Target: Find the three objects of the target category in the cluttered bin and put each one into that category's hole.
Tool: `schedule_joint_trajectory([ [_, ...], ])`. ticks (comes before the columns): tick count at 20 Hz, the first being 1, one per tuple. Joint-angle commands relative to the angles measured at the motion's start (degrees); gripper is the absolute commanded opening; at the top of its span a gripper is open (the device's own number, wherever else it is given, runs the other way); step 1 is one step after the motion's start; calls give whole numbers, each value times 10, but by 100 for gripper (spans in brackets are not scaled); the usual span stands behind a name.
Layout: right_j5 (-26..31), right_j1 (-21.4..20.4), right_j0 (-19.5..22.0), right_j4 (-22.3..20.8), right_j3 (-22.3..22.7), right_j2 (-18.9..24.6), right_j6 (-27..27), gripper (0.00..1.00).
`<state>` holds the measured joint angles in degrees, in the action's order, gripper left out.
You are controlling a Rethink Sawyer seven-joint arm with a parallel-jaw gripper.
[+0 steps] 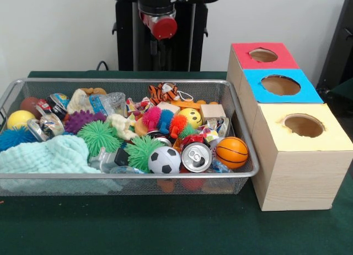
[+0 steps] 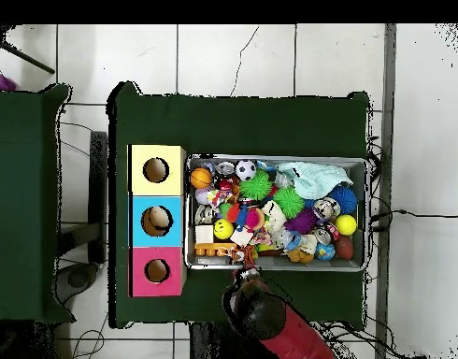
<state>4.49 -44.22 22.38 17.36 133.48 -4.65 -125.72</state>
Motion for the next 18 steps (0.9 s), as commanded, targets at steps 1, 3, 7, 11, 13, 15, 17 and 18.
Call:
schedule_joint_trajectory([
  [1, -59, 38, 27, -29, 0, 82, -81, 100],
  [3, -52, 31, 40, -34, 6, 85, -78, 100],
  [7, -48, 22, 60, -44, 28, 90, -83, 100],
  [11, -64, 31, 78, -54, 37, 103, -91, 100],
  [13, -62, 38, 79, -55, 29, 105, -88, 100],
  [15, -59, 43, 78, -56, 17, 101, -80, 100],
  [17, -36, 40, 70, -50, -2, 91, -71, 100],
  [18, -21, 38, 64, -45, -13, 85, -67, 100],
])
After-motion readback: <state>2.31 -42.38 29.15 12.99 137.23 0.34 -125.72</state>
